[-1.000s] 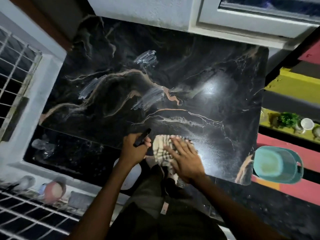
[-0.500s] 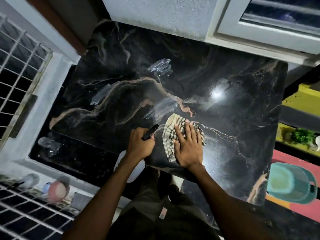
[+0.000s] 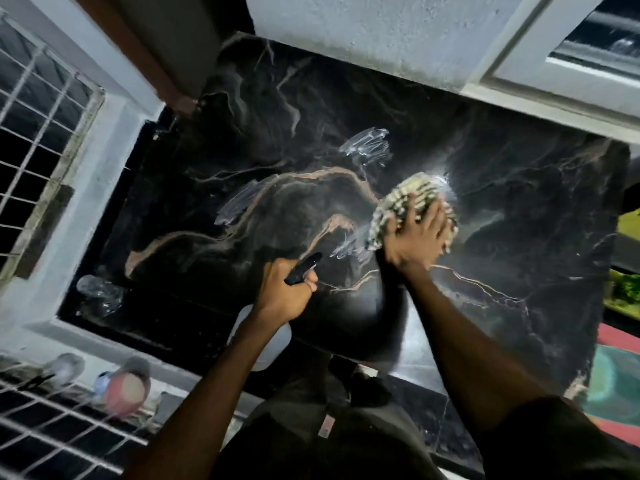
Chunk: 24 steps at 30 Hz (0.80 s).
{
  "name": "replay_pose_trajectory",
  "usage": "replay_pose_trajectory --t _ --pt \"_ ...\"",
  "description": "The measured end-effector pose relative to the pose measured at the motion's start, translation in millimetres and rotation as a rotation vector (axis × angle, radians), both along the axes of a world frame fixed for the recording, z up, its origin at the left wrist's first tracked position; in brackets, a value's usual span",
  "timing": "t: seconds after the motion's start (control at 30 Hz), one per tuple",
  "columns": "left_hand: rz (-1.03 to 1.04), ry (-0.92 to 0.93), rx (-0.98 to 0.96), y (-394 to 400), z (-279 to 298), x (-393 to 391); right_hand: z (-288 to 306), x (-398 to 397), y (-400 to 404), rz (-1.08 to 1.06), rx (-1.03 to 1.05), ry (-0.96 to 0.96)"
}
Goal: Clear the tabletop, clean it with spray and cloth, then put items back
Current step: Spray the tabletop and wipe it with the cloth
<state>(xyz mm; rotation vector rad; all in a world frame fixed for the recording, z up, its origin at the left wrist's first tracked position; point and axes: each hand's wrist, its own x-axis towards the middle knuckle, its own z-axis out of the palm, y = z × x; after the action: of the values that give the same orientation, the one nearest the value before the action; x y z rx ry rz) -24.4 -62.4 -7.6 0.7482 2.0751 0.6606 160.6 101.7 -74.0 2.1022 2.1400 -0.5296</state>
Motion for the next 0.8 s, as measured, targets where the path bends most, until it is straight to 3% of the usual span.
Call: replay_pose_trajectory --t 0.13,0.27,0.33,0.43,0.5,0.57,0.7,0.8 --pt "-0.036 -0.005 0.0 -5.3 -1.2 -27.4 -8.0 -61.4 -105.0 0.502 0.025 0.075" --pt "-0.033 0.006 0.008 -7.9 -0.7 -47.8 -8.6 -20.6 -162.6 0.79 -0.048 0.137" --pt "0.025 -0.027 -0.003 -10.1 -0.9 -53.3 -4.2 12.7 -127.4 0.764 -0.041 0.079" --pt "0.075 -0.046 0.015 -13.9 -1.6 -58.0 2.2 30.7 -41.1 0.417 0.015 -0.02" --pt "0.098 -0.051 0.025 -20.2 -0.9 -59.4 5.6 3.2 -7.5 0.139 0.043 -0.018" --pt "0.122 -0.051 0.028 -27.8 -2.2 -58.2 4.0 -43.7 -18.1 0.034 0.042 -0.001" --pt "0.12 -0.044 0.027 -43.4 -4.5 -49.6 -9.1 -98.0 -128.6 0.499 0.029 0.1" --pt "0.119 -0.002 0.076 -54.5 -2.7 -41.0 -18.1 -58.8 -186.1 0.738 0.033 0.18"
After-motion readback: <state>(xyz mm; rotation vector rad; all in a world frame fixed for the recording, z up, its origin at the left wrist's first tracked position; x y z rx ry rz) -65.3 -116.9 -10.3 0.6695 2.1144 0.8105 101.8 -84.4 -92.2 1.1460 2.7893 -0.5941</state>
